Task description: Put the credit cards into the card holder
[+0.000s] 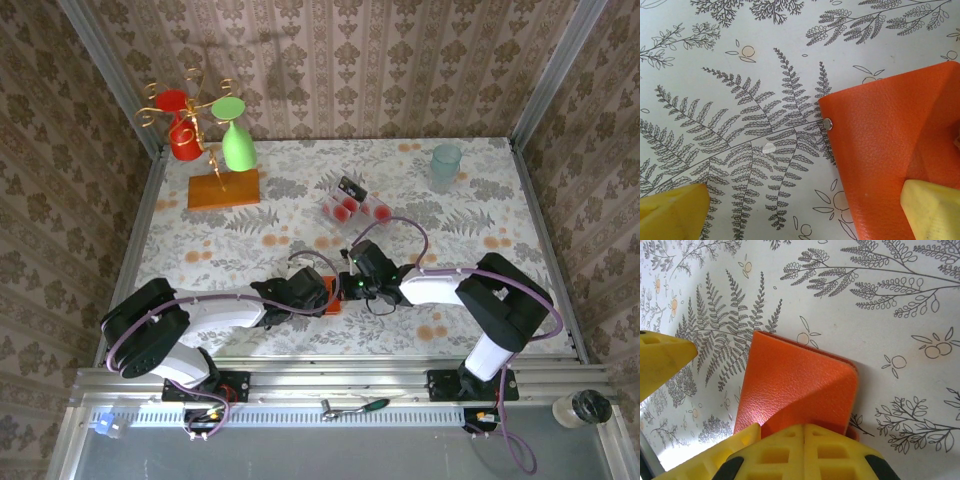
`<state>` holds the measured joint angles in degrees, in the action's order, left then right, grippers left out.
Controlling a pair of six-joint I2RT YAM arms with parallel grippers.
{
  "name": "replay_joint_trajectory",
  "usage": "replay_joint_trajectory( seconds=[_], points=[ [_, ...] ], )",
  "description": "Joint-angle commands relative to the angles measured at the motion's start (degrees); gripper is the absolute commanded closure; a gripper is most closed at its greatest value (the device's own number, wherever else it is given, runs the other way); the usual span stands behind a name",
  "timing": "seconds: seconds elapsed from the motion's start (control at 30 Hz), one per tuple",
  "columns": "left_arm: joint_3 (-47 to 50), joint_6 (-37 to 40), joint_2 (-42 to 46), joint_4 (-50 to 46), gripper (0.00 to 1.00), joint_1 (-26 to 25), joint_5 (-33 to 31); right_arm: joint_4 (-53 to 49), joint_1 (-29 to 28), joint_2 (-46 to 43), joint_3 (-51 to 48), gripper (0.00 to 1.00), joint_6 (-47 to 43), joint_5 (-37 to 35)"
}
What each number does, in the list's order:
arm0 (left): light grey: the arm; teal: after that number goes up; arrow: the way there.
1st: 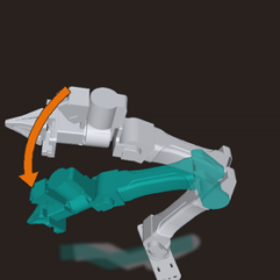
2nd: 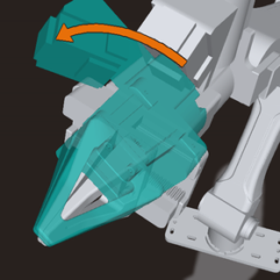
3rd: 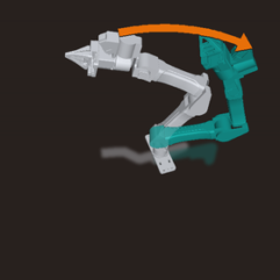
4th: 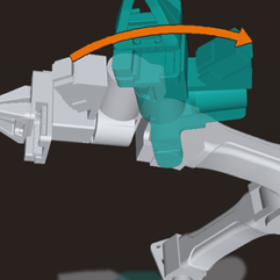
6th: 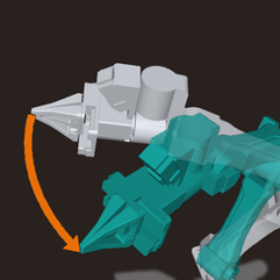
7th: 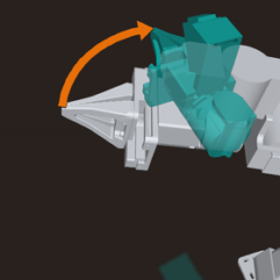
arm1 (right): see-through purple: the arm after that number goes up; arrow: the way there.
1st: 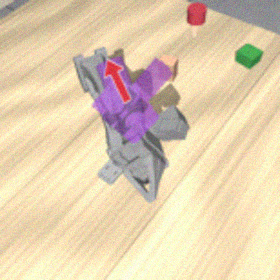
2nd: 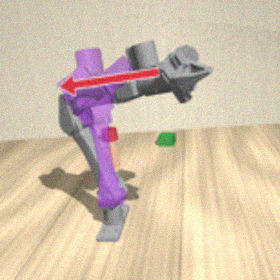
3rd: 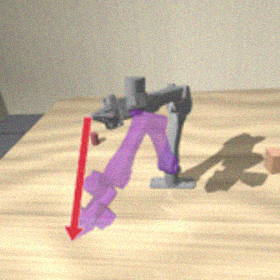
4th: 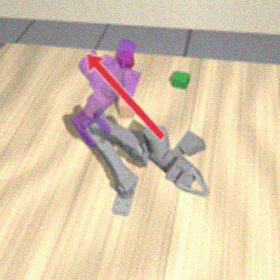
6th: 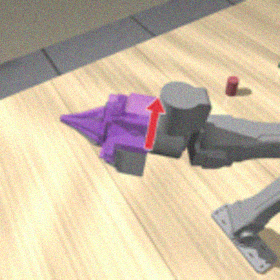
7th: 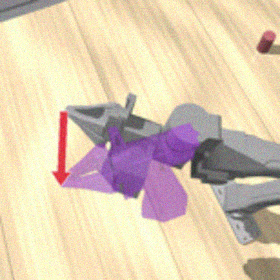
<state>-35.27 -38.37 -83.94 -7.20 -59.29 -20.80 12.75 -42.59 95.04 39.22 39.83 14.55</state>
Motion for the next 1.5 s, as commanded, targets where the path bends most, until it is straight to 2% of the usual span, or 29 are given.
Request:
replay_joint_trajectory(
  seconds=[0.0, 0.7, 0.97, 1.27, 1.47],
  points=[
    [1.11, -0.43, -1.95, -2.03, 0.00, -0.53, 1.02, -5.04, -1.14, 2.00, -4.48, 1.00, -0.35, -2.82],
    [0.99, -1.18, -1.66, -3.06, 0.00, -0.70, 0.94, 8.01, -6.78, 3.82, -18.90, 1.00, 2.48, -13.20],
    [1.16, -1.49, -1.40, -3.17, 0.00, -0.75, 0.76, 6.71, -10.45, 6.20, -19.09, 1.00, 1.98, -17.71],
    [1.16, -1.46, -1.24, -3.24, 0.00, -0.74, 0.76, 11.73, -15.45, 9.44, -22.24, 1.00, 4.21, -23.04],
    [1.25, -1.48, -1.06, -3.34, 0.00, -0.76, 0.64, 10.58, -15.60, 9.05, -20.51, 1.00, 4.80, -21.35]
  ],
)
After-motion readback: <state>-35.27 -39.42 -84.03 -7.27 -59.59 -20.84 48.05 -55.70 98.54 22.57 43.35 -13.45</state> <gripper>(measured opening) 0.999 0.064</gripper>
